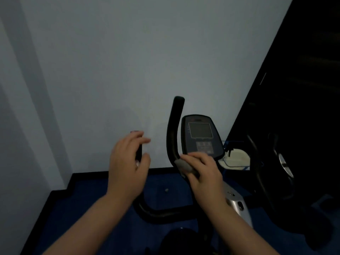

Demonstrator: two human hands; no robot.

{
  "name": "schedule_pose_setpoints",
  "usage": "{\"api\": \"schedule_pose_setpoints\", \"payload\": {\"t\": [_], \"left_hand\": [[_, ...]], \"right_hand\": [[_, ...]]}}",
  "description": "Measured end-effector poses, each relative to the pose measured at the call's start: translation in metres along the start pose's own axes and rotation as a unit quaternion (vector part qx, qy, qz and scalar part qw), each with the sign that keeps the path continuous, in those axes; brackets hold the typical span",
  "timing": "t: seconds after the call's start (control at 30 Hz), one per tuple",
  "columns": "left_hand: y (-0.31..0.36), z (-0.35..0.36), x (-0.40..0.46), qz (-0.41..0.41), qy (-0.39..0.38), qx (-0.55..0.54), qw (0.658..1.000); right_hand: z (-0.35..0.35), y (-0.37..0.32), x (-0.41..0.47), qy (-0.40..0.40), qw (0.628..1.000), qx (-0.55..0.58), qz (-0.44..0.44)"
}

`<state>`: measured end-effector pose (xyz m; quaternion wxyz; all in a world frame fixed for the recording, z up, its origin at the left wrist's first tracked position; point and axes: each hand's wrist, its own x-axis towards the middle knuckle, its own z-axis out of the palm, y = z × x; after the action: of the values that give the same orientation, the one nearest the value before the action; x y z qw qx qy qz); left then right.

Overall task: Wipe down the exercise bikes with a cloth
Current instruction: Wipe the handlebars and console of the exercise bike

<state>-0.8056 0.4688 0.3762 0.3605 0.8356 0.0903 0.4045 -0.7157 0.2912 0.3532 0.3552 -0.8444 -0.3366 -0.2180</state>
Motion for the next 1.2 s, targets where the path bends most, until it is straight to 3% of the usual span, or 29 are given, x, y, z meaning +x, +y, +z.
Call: {"api": "schedule_pose_setpoints", "payload": {"t": [0.1,0.23,0.5,0.6,0.7,0.83,0.97,1.1,1.2], "left_hand": [[-0.019,0.0,0.037,0.004,-0.021,0.029,0.999],[-0.042,0.011,0.048,0.002,-0.085,0.015,0.996],[-0.052,0.022,0.044,0.018,-0.063,-0.003,0.998],[-0.057,0.021,0.045,0.03,-0.061,-0.015,0.998],[-0.056,0.023,0.044,0.022,-0.041,-0.038,0.998],[-0.055,0.028,0.044,0.01,-0.032,-0.055,0.998],[-0.056,0.023,0.046,0.011,-0.049,-0.042,0.998],[-0.056,0.02,0.045,0.018,-0.058,-0.041,0.997],[-0.052,0.019,0.045,0.015,-0.059,-0.041,0.997]], "right_hand": [[0.009,-0.011,0.021,-0.016,1.0,0.003,-0.007],[-0.001,0.003,-0.013,0.002,1.0,-0.01,-0.011],[0.029,-0.024,0.068,0.056,0.998,-0.013,0.013],[0.027,-0.021,0.048,0.07,0.996,0.012,0.051],[0.022,-0.018,0.023,0.059,0.998,-0.008,0.03],[0.034,-0.022,0.064,0.095,0.993,-0.073,-0.015],[0.031,-0.019,0.092,0.112,0.971,-0.161,-0.134],[0.007,-0.022,0.112,0.242,0.967,-0.069,-0.047],[0.002,-0.033,0.131,0.216,0.972,-0.062,-0.073]]}}
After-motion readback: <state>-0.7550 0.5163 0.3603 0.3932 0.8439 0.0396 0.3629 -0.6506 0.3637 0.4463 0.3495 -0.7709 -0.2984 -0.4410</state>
